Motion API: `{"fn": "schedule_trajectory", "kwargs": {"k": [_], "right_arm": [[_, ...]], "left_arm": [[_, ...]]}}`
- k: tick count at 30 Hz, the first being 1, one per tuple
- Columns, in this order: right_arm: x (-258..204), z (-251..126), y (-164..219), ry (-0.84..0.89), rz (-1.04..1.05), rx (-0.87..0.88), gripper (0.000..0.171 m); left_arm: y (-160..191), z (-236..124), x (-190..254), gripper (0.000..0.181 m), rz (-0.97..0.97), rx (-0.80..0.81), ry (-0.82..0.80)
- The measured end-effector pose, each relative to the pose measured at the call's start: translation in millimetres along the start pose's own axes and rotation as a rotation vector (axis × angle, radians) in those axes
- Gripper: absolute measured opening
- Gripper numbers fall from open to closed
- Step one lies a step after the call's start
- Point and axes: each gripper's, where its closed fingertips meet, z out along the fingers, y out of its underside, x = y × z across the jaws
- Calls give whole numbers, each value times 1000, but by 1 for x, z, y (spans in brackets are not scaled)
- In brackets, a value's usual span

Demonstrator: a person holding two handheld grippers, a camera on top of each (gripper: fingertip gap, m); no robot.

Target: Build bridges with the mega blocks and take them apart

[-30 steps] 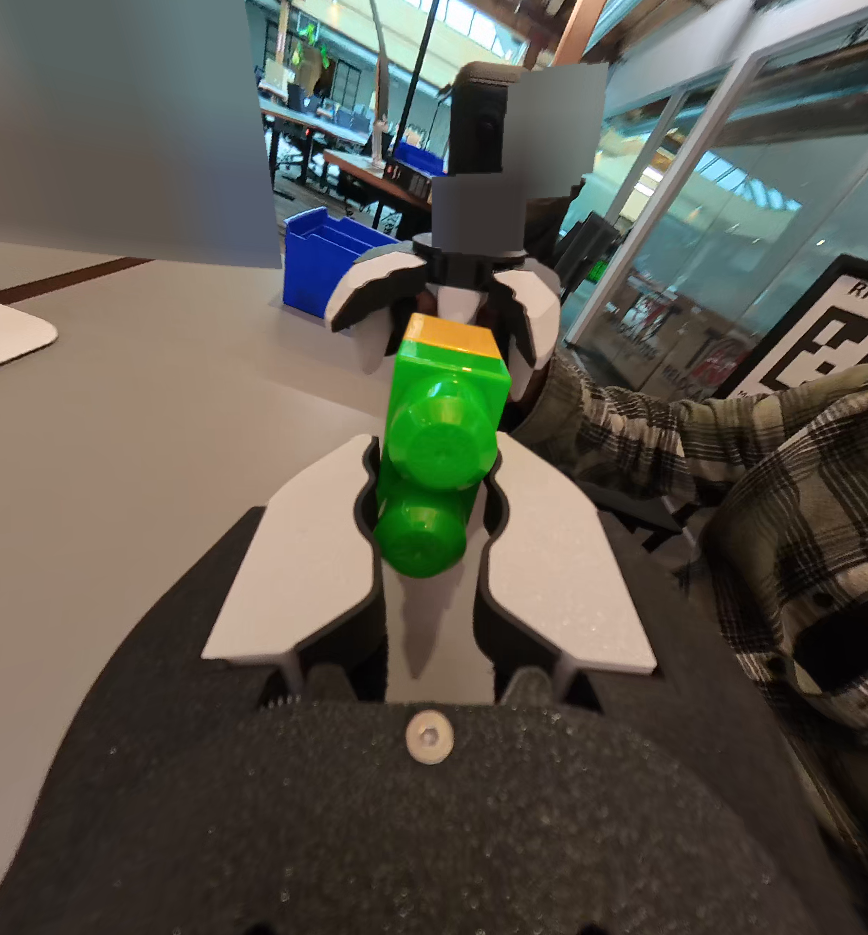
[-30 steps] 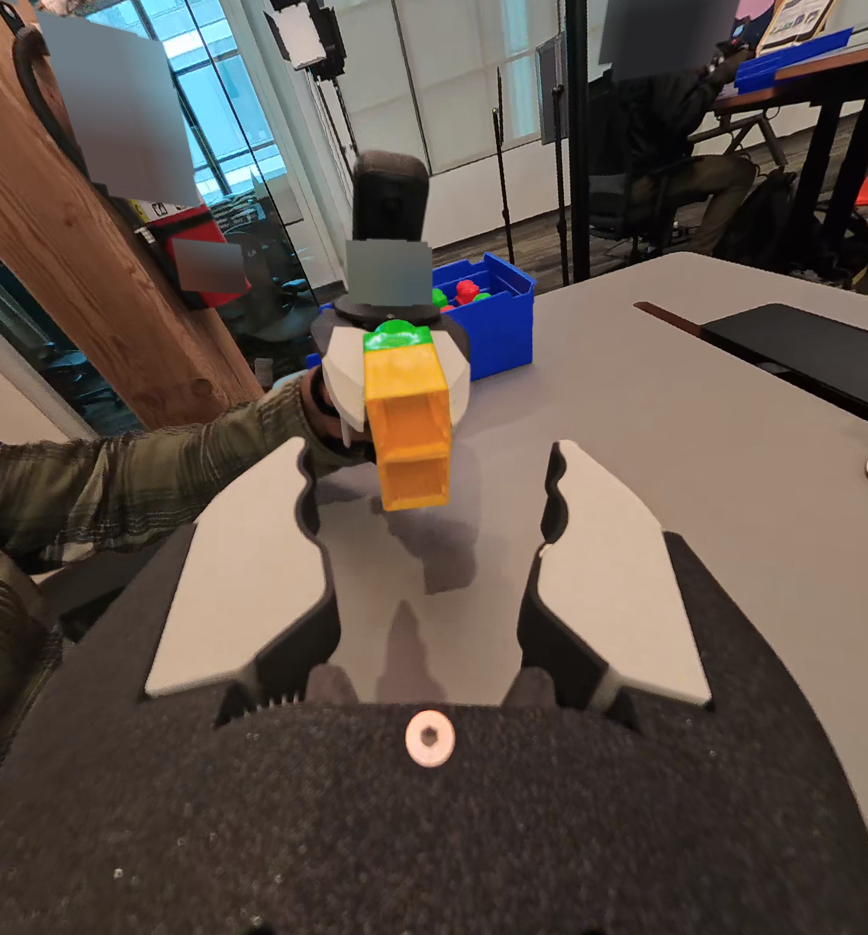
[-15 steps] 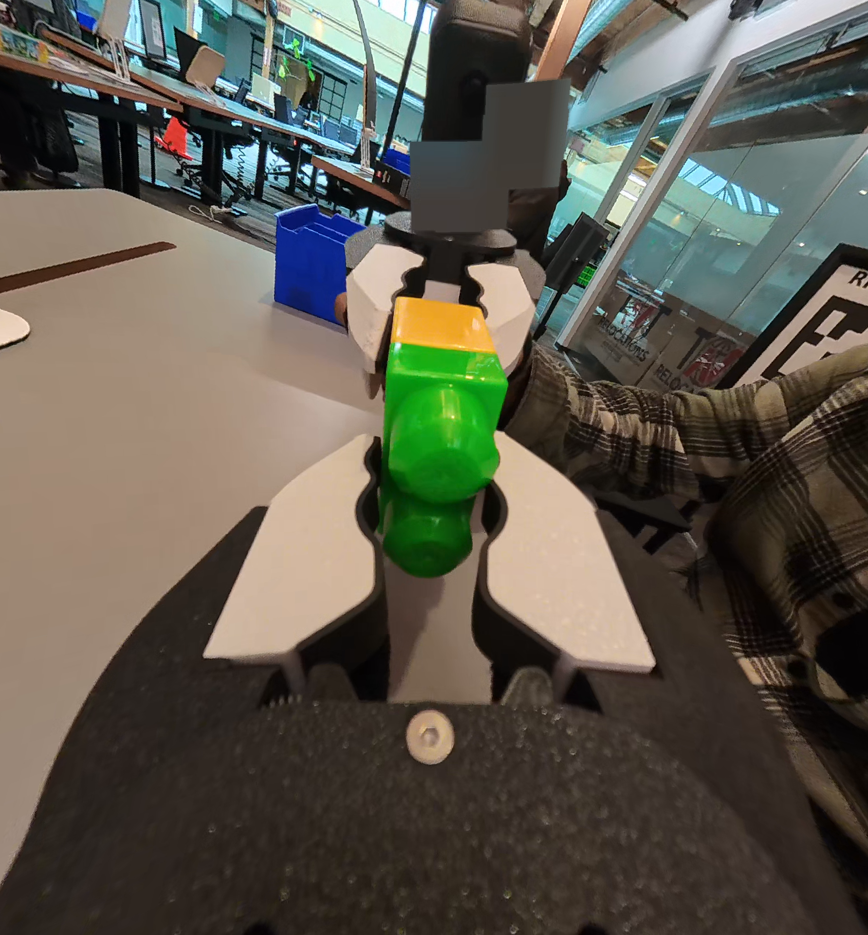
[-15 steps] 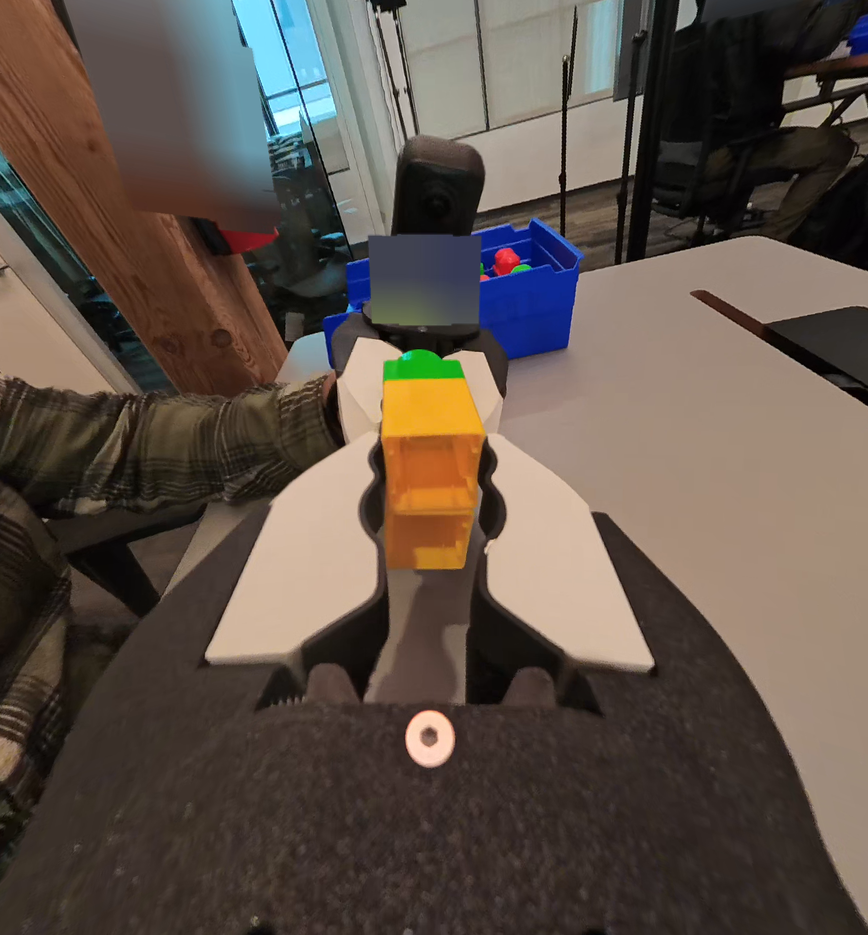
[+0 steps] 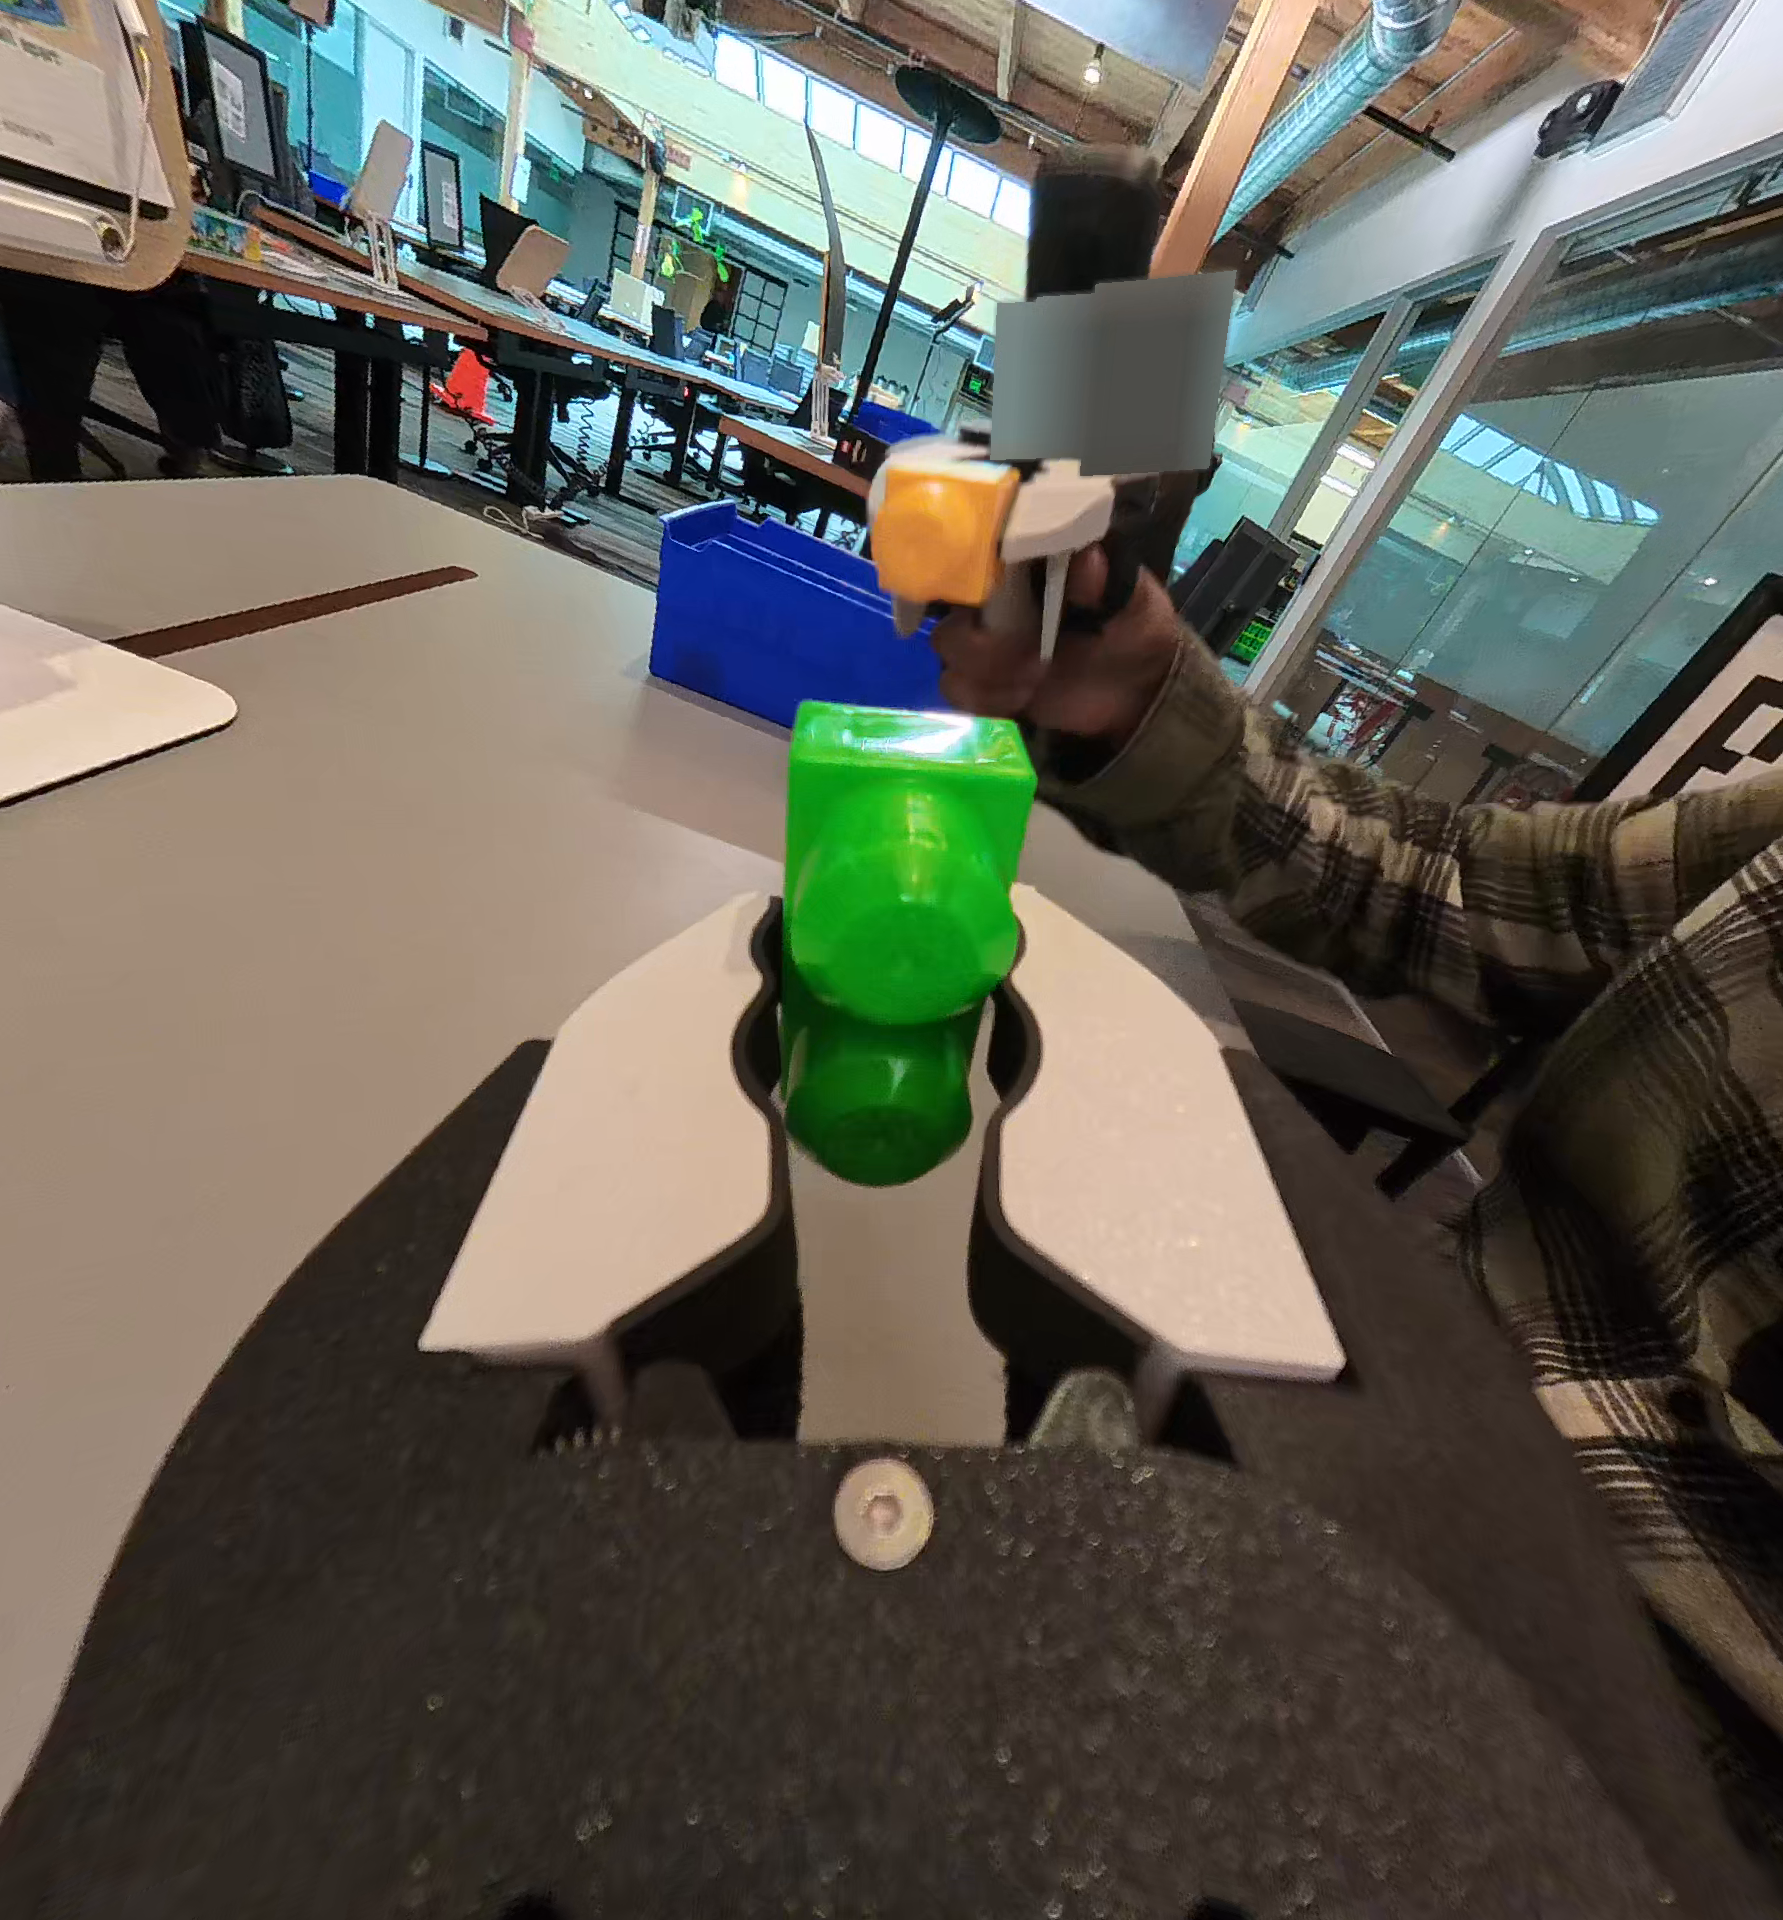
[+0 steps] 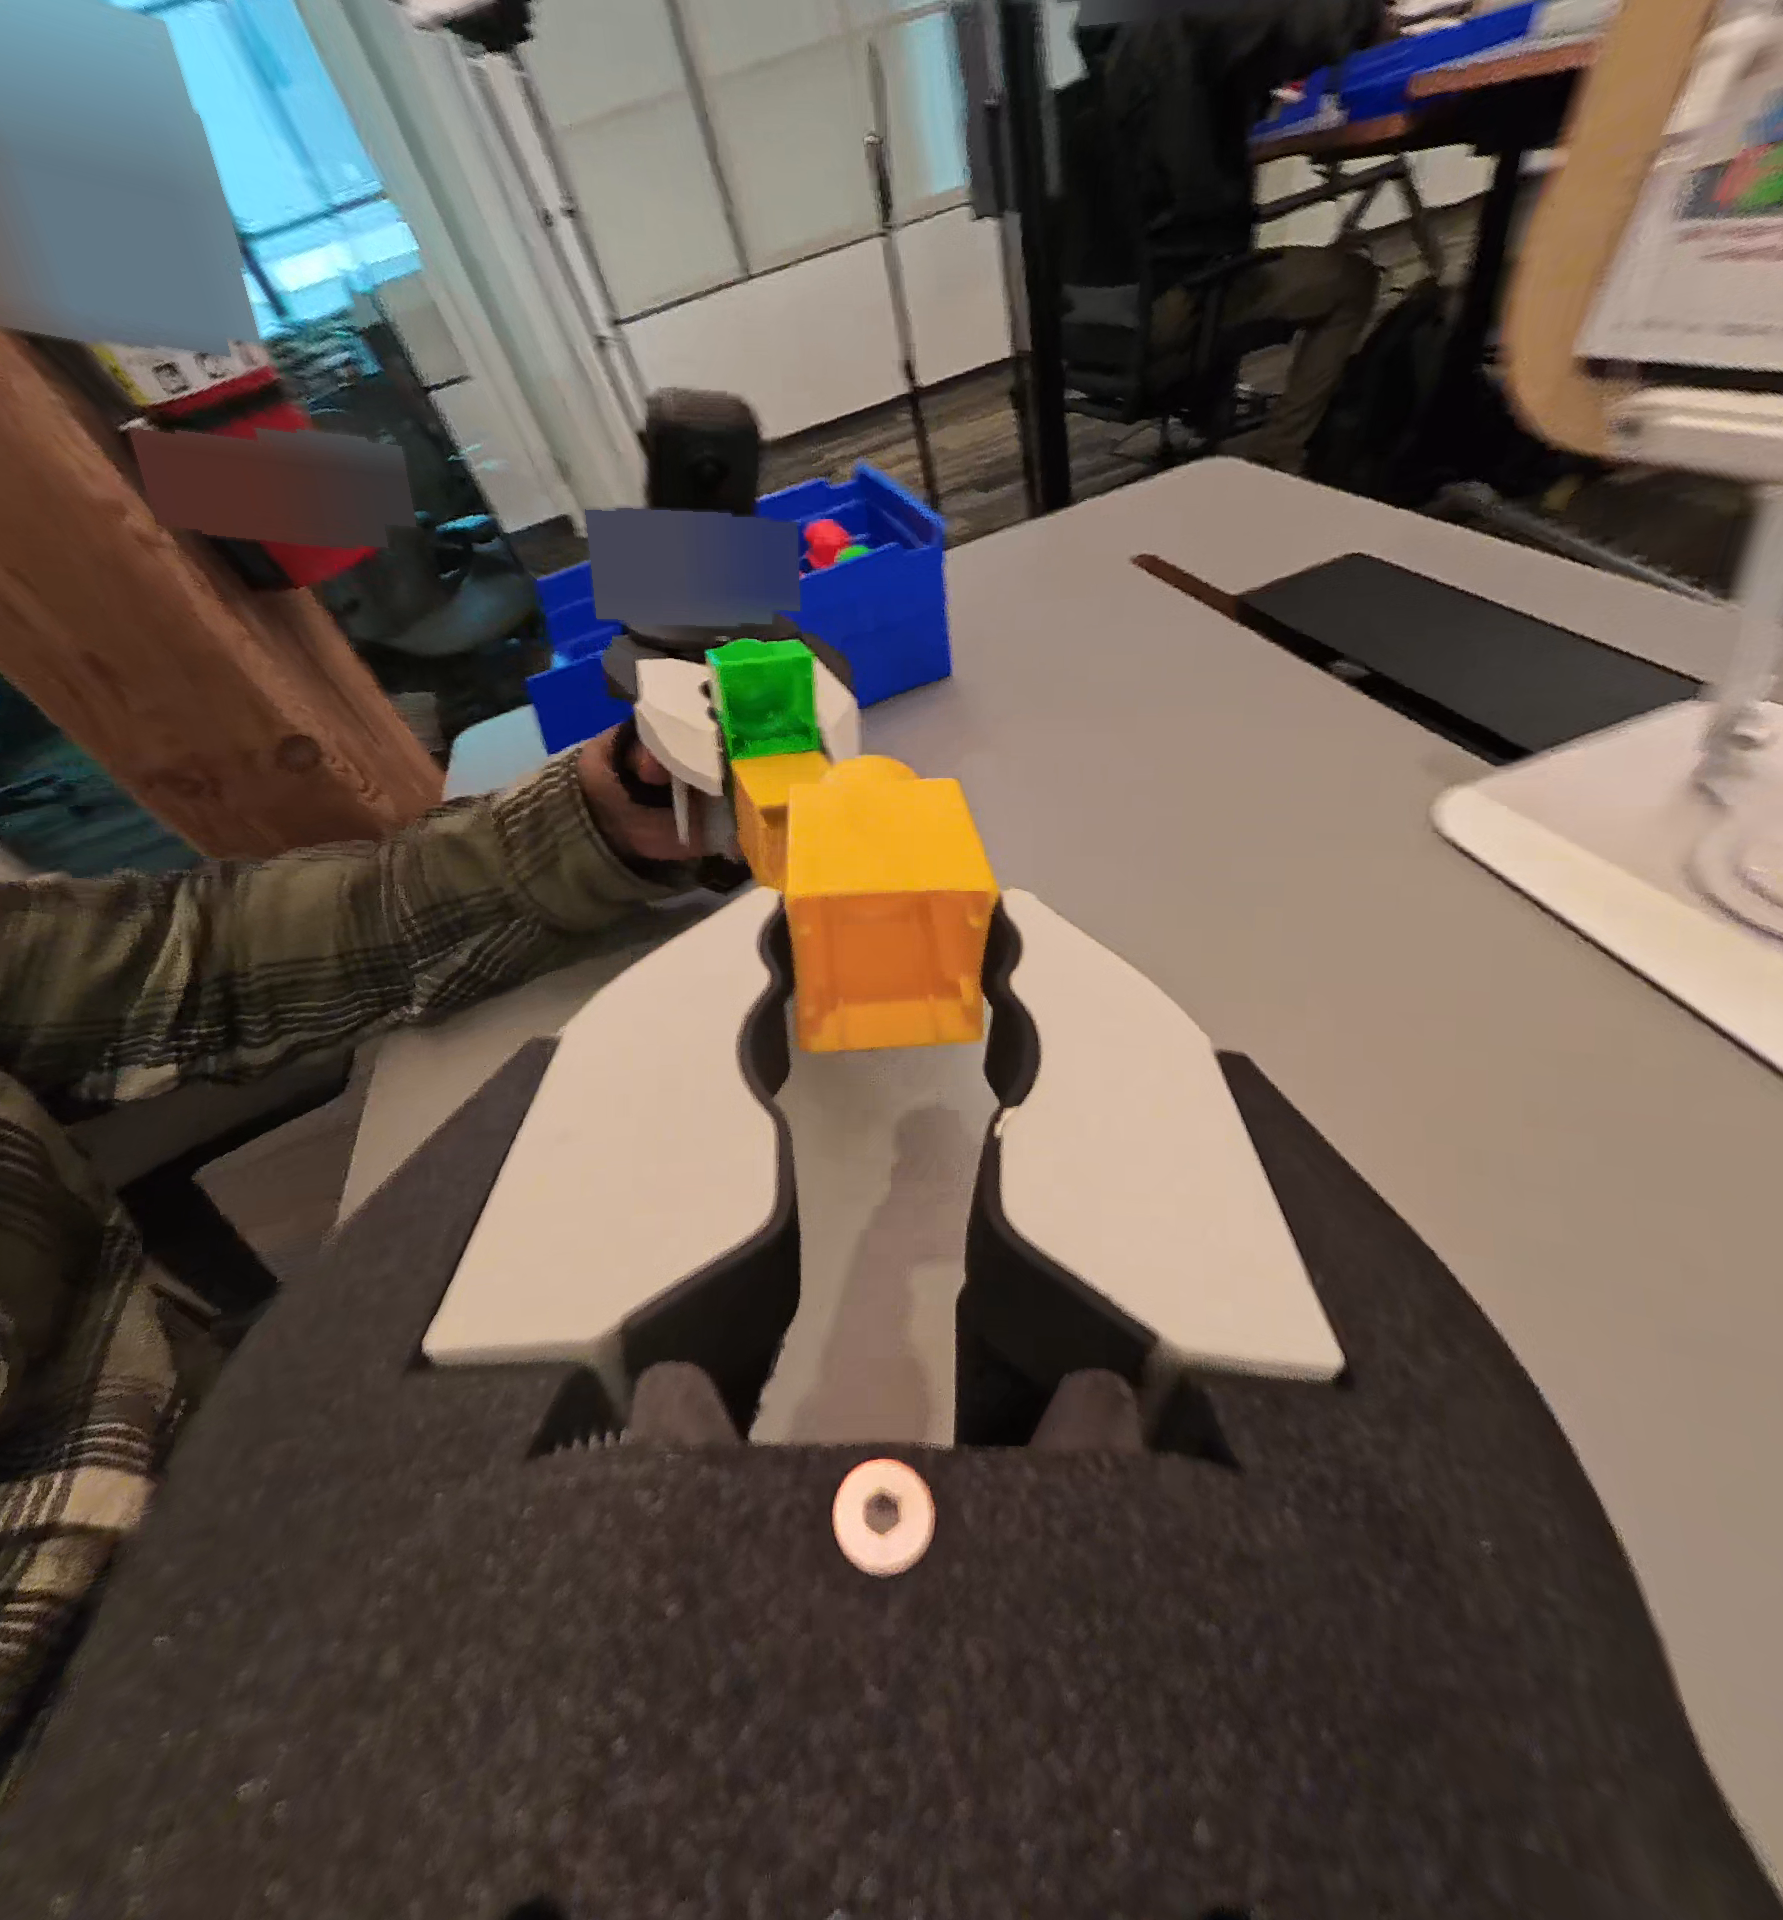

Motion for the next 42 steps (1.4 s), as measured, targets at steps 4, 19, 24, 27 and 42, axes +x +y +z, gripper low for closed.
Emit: {"fn": "schedule_trajectory", "kwargs": {"k": [4,19,24,27,42], "right_arm": [[41,-103,-10,310,14,-104,35],[155,-350,144,919,453,-505,36],[155,-360,133,955,407,-472,78],[143,-363,80,991,258,-389,77],[-17,4,14,50,-196,-62,86]], "left_arm": [[-5,-4,2,37,14,17,-6],[-2,2,5,37,24,-9,-3],[-1,1,4,37,19,-10,-8],[-1,0,4,37,16,-8,-3],[-4,5,10,37,11,18,41]]}}
